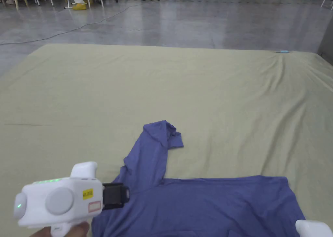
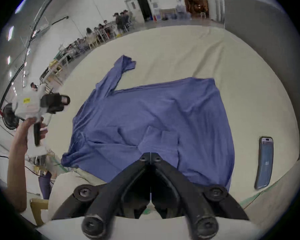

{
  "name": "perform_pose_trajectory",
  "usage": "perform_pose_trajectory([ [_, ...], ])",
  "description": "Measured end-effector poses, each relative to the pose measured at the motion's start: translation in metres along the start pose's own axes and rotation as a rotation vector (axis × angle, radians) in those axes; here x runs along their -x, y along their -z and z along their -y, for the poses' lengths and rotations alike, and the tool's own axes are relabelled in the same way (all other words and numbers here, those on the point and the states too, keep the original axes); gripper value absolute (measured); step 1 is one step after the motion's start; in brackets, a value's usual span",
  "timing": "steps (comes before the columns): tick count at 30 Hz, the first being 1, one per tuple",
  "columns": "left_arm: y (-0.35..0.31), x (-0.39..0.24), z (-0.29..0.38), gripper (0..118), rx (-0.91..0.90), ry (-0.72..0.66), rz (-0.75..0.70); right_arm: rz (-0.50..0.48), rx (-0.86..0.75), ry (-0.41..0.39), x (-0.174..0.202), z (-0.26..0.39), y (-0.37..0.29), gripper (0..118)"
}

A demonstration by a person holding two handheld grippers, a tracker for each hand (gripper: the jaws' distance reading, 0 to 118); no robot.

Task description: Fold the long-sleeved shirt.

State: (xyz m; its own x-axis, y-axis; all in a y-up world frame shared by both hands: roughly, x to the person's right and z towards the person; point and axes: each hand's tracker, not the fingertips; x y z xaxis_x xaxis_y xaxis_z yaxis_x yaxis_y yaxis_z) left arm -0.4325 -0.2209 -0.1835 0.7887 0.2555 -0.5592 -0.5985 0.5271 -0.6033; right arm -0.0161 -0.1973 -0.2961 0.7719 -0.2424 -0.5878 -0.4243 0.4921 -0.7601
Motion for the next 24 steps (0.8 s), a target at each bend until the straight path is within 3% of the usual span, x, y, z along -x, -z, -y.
perform_pose_trajectory([
  [2,0.037,0.010,-0.016,113,-0.036,0.022,-0.043,0.014,0.001,0.002,-0.004,0.000,0.001,0],
  [4,0.068,0.024,-0.027,105,0.072,-0.005,-0.127,0.021,0.007,0.016,-0.016,-0.004,0.006,0],
  [5,0.077,0.035,-0.035,93,0.119,-0.019,-0.118,0.026,0.010,0.025,-0.020,-0.005,0.007,0],
  [7,0.099,0.045,-0.036,51,0.163,-0.013,-0.138,0.045,0.021,0.043,-0.033,-0.008,0.012,0],
  [9,0.110,0.041,-0.029,46,0.210,0.087,-0.211,0.085,0.031,0.052,-0.046,-0.014,0.017,0],
  [11,0.100,0.030,-0.027,3,0.147,0.143,-0.195,0.105,0.038,0.058,-0.056,-0.022,0.023,0],
  [13,0.094,0.016,-0.023,0,0.140,0.189,-0.109,0.127,0.055,0.073,-0.067,-0.038,0.033,0],
  [14,0.092,0.008,-0.021,0,0.120,0.234,-0.252,0.136,0.061,0.070,-0.071,-0.046,0.038,0],
  [18,0.076,0.001,-0.026,0,0.147,0.150,-0.061,0.207,0.049,0.036,-0.092,-0.103,0.066,0],
  [19,0.070,-0.001,-0.029,0,0.133,0.153,-0.065,0.199,0.045,0.044,-0.101,-0.122,0.074,6],
  [20,0.064,-0.002,-0.032,0,0.110,0.148,-0.060,0.180,0.040,0.066,-0.107,-0.138,0.082,36],
  [22,0.052,-0.001,-0.040,0,0.085,0.100,-0.011,0.184,0.102,0.131,-0.121,-0.176,0.113,118],
  [24,0.040,-0.001,-0.046,0,0.071,0.088,-0.003,0.186,0.090,0.158,-0.127,-0.201,0.133,118],
])
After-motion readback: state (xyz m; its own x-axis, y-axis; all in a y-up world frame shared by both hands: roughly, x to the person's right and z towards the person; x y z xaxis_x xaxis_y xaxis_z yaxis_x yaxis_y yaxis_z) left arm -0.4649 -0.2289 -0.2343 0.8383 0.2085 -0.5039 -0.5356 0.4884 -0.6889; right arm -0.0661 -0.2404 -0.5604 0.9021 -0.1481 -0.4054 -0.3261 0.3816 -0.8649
